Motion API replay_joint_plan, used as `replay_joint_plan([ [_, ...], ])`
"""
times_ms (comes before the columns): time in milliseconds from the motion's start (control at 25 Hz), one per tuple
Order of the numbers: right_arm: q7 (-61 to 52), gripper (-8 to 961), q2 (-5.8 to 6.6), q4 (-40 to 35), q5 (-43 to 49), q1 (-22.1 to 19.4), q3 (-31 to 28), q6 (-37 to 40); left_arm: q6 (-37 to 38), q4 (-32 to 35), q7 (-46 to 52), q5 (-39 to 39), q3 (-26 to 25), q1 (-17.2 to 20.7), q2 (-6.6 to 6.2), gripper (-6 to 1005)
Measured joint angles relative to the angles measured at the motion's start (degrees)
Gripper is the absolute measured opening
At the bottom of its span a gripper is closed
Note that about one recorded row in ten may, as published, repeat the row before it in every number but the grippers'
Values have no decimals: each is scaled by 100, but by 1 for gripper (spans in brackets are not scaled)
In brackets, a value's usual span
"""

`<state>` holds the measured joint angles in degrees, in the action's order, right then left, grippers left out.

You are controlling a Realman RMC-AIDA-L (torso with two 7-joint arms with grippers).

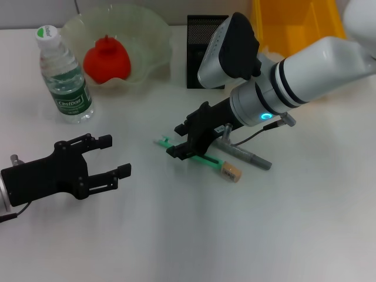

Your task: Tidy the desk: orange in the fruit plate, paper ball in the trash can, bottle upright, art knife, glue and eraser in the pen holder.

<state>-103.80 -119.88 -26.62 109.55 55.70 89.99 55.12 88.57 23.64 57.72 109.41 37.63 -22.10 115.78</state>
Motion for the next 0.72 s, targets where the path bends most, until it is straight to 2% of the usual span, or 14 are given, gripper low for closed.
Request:
replay_joint_plan([
  [80, 57, 640, 0, 37, -50, -1, 3, -18, -14, 0, 4, 3, -1, -11, -3, 790],
  [320, 147, 542, 0, 134, -91, -17, 3, -134, -16, 0, 19, 2, -1, -14, -3, 789],
  [440, 159, 448, 1, 137, -92, -24, 12, -138, -17, 0, 20, 0, -2, -14, -3, 788],
  [720, 168, 450, 1, 140, -102, -45, 104, -146, -16, 0, -5, -25, -2, -8, 20, 787],
])
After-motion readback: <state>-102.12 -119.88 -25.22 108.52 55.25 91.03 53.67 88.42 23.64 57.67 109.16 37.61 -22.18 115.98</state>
